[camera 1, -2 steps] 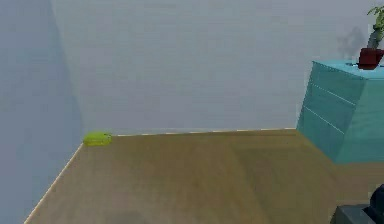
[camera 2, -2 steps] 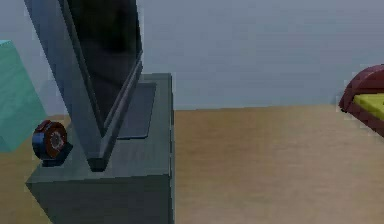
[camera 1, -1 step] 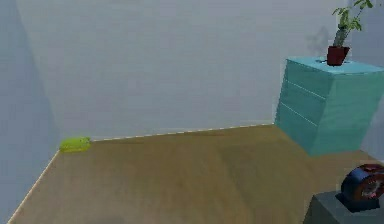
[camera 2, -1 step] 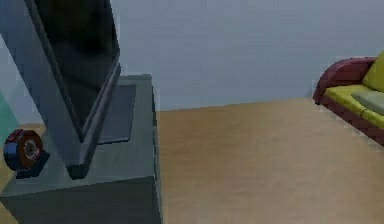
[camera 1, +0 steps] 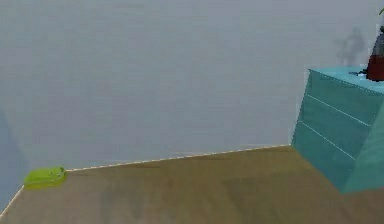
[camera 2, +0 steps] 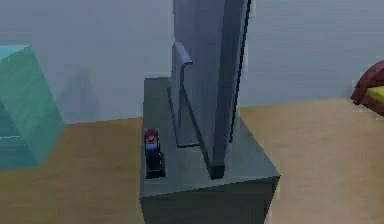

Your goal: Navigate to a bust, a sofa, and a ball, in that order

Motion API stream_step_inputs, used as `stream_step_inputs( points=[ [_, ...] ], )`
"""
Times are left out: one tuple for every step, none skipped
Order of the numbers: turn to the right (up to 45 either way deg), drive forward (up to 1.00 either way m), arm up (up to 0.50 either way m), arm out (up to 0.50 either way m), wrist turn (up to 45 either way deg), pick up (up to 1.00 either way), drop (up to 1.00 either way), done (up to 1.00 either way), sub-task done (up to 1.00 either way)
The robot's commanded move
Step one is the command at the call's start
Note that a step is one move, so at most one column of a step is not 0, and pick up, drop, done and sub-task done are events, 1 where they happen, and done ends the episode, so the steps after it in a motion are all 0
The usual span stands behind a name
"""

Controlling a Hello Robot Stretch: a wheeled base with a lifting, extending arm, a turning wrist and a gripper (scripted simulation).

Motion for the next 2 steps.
stream_step_inputs(
  points=[
    [24.0,0.0,0.0,0.0,0.0,0.0,0.0,0.0,0.0],
    [0.0,0.65,0.0,0.0,0.0,0.0,0.0,0.0,0.0]
  ],
)
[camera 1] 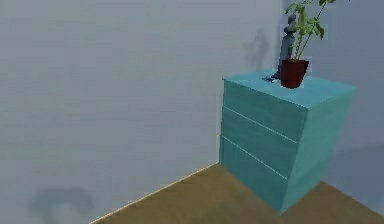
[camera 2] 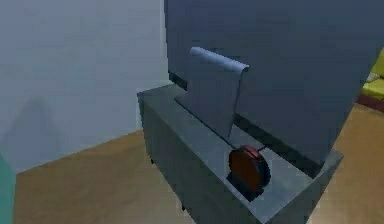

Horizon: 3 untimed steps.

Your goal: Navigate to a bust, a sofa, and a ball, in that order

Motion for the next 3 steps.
stream_step_inputs(
  points=[
    [36.0,0.0,0.0,0.0,0.0,0.0,0.0,0.0,0.0],
    [0.0,0.05,0.0,0.0,0.0,0.0,0.0,0.0,0.0],
    [-18.0,0.0,0.0,0.0,0.0,0.0,0.0,0.0,0.0]
  ],
)
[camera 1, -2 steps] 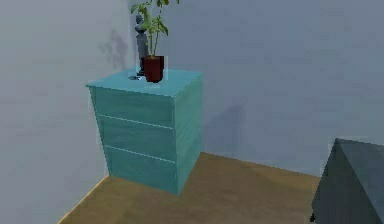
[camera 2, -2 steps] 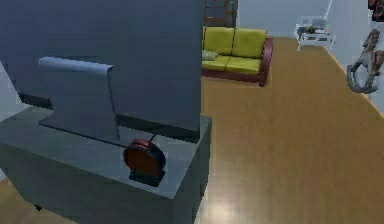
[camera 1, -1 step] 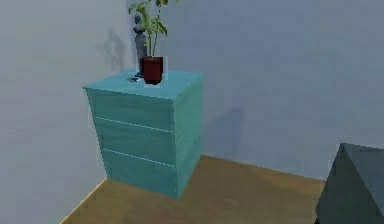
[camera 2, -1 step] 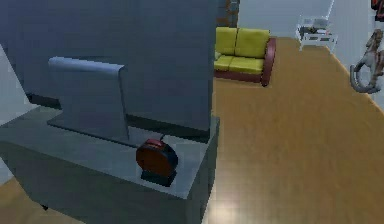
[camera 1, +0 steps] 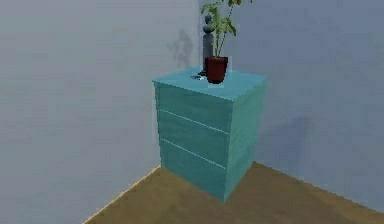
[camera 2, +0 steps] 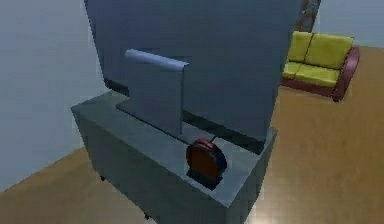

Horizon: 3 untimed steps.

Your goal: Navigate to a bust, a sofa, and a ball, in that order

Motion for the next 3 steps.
stream_step_inputs(
  points=[
    [0.0,0.9,0.0,0.0,0.0,0.0,0.0,0.0,0.0],
    [0.0,0.0,0.0,0.0,0.0,0.0,0.0,0.0,1.0],
    [45.0,0.0,0.0,0.0,0.0,0.0,0.0,0.0,0.0]
  ],
)
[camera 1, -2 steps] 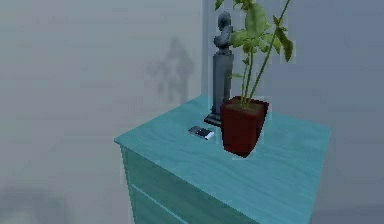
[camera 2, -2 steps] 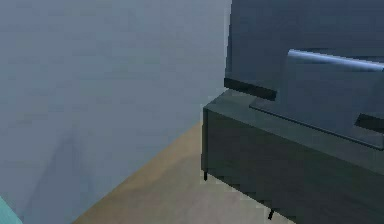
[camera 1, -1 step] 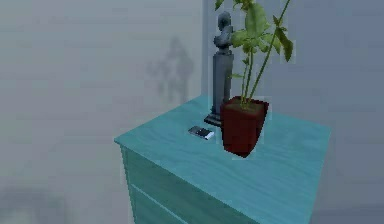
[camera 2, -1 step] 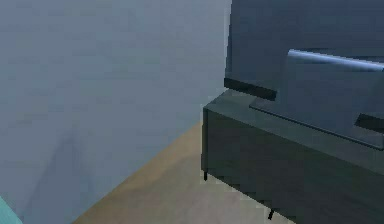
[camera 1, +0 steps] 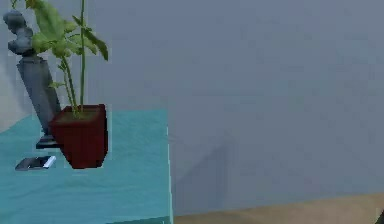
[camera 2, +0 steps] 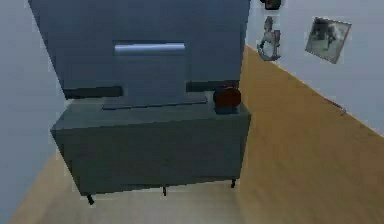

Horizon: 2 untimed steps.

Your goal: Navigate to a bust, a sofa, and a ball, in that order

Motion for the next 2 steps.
stream_step_inputs(
  points=[
    [45.0,0.0,0.0,0.0,0.0,0.0,0.0,0.0,0.0],
    [45.0,0.0,0.0,0.0,0.0,0.0,0.0,0.0,0.0]
  ],
)
